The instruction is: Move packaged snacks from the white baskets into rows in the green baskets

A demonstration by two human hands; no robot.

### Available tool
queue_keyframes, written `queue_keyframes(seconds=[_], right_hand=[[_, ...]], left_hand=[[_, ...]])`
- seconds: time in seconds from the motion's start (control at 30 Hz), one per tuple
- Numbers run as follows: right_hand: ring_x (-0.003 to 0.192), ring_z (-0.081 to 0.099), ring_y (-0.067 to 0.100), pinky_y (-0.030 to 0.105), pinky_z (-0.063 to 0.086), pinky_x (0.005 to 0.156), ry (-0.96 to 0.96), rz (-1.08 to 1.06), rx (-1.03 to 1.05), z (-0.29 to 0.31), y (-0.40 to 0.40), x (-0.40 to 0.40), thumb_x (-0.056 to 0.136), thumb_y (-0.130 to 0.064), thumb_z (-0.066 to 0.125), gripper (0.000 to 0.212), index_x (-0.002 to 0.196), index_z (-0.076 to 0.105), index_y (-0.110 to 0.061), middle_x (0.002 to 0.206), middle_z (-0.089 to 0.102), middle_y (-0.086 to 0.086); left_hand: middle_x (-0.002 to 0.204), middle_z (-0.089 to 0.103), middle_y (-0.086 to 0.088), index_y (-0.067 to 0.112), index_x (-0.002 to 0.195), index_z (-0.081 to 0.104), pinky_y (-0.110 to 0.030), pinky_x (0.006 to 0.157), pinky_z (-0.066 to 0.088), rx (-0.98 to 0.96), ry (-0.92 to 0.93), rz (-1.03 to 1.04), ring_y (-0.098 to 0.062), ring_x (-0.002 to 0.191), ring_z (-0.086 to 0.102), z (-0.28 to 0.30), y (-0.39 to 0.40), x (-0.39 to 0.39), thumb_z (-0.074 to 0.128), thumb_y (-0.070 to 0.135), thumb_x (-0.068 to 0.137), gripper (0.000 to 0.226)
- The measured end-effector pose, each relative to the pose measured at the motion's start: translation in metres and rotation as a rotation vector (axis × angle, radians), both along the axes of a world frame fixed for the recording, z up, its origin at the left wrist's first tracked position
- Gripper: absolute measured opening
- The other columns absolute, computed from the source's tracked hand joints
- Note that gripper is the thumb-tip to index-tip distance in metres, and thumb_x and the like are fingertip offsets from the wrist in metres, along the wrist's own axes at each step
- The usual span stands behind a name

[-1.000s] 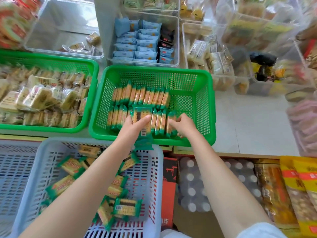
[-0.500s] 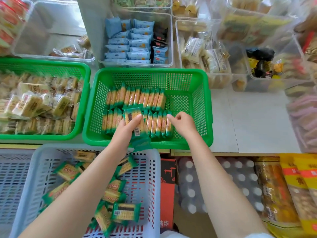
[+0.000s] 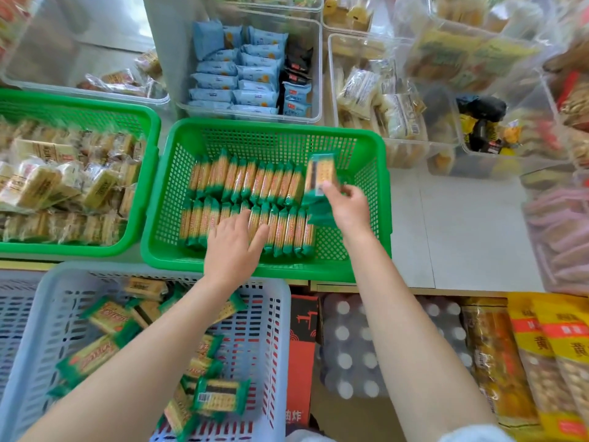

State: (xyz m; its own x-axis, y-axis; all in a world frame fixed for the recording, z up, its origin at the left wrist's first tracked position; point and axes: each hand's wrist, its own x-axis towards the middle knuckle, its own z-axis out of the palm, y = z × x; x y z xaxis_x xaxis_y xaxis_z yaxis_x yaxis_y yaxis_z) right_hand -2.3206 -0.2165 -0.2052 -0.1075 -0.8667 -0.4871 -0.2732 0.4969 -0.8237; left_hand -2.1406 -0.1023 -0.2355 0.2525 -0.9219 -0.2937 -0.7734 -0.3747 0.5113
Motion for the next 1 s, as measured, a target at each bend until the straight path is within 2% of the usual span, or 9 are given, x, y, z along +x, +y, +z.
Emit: queue_keyframes(seconds=[0.1,0.23,0.43,0.57,0.67,0.8,0.83,0.93,1.0], right_hand=[[0.075,0.058,0.013,0.025,0.042,0.057,0.269,-0.056,-0.031,-0.008,-0.030,0.002,0.089,-0.042,0.070,0.048,0.121,0.055,-0.010,0.107,0.062,0.003],[0.102,0.063,0.030,0.032,0.040,0.070,0.540,0.090,-0.027,-0.024,-0.046,0.014,0.090,-0.044,0.067,0.060,0.131,0.045,-0.006,0.125,0.060,0.010],[0.140,0.043,0.034,0.042,0.044,0.104,0.508,0.228,0.021,-0.037,-0.050,0.034,0.092,-0.053,0.065,0.100,0.159,0.007,-0.005,0.161,0.029,0.016],[0.130,0.053,0.035,0.035,0.050,0.091,0.583,0.298,0.127,-0.042,-0.052,0.027,0.088,-0.064,0.063,0.107,0.160,0.007,-0.006,0.160,0.032,0.015],[0.115,0.063,0.035,0.044,0.059,0.087,0.601,0.380,0.250,-0.045,-0.058,0.028,0.087,-0.068,0.059,0.108,0.158,0.013,-0.002,0.157,0.037,0.017],[0.133,0.050,0.037,0.044,0.049,0.102,0.609,0.311,0.099,-0.045,-0.065,0.035,0.092,-0.055,0.063,0.096,0.157,0.015,-0.004,0.160,0.030,0.019],[0.135,0.048,0.036,0.043,0.048,0.101,0.636,0.315,0.065,-0.046,-0.064,0.037,0.093,-0.053,0.063,0.092,0.157,0.017,-0.004,0.159,0.030,0.020],[0.112,0.063,0.033,0.033,0.051,0.064,0.804,0.418,0.001,-0.053,-0.054,0.038,0.096,-0.059,0.053,0.083,0.153,0.027,-0.005,0.152,0.039,0.020],[0.100,0.067,0.031,0.032,0.046,0.052,0.938,0.522,-0.018,-0.056,-0.048,0.037,0.097,-0.066,0.042,0.087,0.154,0.025,-0.003,0.145,0.048,0.018]], left_hand=[[0.153,0.044,-0.009,0.014,0.153,0.034,-0.048,0.120,0.023,0.001,-0.121,-0.035,-0.027,0.144,0.034,-0.009,0.001,0.003,0.024,0.058,0.102,0.068],[0.152,0.045,-0.009,0.014,0.151,0.037,-0.047,0.117,0.028,0.025,-0.163,-0.046,-0.028,0.142,0.036,-0.012,-0.002,0.003,0.025,0.056,0.103,0.065],[0.137,0.056,-0.007,0.015,0.140,0.048,-0.044,0.105,0.040,0.040,-0.158,-0.067,-0.026,0.128,0.045,-0.013,-0.003,0.004,0.020,0.056,0.098,0.064],[0.137,0.057,-0.008,0.014,0.140,0.048,-0.044,0.103,0.042,0.040,-0.152,-0.074,-0.026,0.128,0.045,-0.016,-0.002,0.005,0.018,0.057,0.098,0.067],[0.135,0.057,-0.009,0.014,0.139,0.048,-0.044,0.102,0.043,0.040,-0.157,-0.081,-0.027,0.128,0.046,-0.016,-0.002,0.005,0.017,0.057,0.097,0.068],[0.129,0.060,-0.007,0.014,0.135,0.051,-0.044,0.097,0.045,0.034,-0.156,-0.080,-0.026,0.121,0.048,-0.018,-0.001,0.005,0.018,0.056,0.097,0.066],[0.127,0.061,-0.007,0.014,0.134,0.052,-0.044,0.096,0.046,0.033,-0.155,-0.081,-0.026,0.120,0.048,-0.018,-0.001,0.004,0.019,0.056,0.097,0.064],[0.124,0.062,-0.007,0.014,0.132,0.053,-0.043,0.095,0.046,0.023,-0.155,-0.082,-0.026,0.118,0.049,-0.019,-0.002,0.004,0.020,0.055,0.098,0.062],[0.125,0.062,-0.007,0.014,0.132,0.052,-0.043,0.096,0.046,0.018,-0.157,-0.082,-0.026,0.119,0.049,-0.020,-0.002,0.004,0.021,0.055,0.098,0.062]])
